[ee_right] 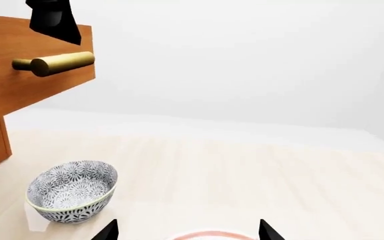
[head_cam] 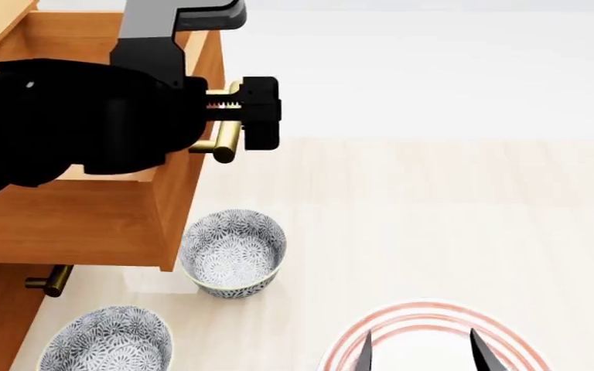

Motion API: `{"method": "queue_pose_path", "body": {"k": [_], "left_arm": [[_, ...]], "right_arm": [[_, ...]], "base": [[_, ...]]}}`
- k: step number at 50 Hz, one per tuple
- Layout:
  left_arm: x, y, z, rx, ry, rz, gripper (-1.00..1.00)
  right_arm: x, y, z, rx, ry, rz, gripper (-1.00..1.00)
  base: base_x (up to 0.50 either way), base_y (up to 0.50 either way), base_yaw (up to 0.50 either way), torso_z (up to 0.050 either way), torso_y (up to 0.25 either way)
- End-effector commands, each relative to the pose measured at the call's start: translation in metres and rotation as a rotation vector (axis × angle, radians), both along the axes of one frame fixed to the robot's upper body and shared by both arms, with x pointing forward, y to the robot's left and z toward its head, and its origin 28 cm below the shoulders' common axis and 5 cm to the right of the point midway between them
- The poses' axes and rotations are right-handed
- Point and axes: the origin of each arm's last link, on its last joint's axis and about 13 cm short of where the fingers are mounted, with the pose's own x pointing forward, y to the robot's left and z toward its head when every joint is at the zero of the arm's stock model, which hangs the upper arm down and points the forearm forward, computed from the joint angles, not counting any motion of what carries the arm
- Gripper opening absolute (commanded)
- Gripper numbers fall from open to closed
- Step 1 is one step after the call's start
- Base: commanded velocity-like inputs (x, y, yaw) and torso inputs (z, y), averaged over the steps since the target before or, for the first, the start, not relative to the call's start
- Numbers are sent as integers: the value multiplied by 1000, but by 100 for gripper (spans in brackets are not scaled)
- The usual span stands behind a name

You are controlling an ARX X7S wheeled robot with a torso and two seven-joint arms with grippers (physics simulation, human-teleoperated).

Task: Open the top drawer of the cabinet.

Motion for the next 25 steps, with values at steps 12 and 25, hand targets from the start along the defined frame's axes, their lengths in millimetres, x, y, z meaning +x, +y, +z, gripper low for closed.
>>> {"method": "queue_pose_path", "body": {"k": [12, 25], "left_arm": [[-61, -76, 36, -200, 73, -389, 100], [-58, -69, 71, -166, -18, -340, 100]], "right_arm": [[-8, -1, 2, -4, 0, -10, 100], [-5, 0, 2, -10, 4, 0, 100]], "base": [[0, 0, -2, 0, 0], [0, 0, -3, 0, 3]]}}
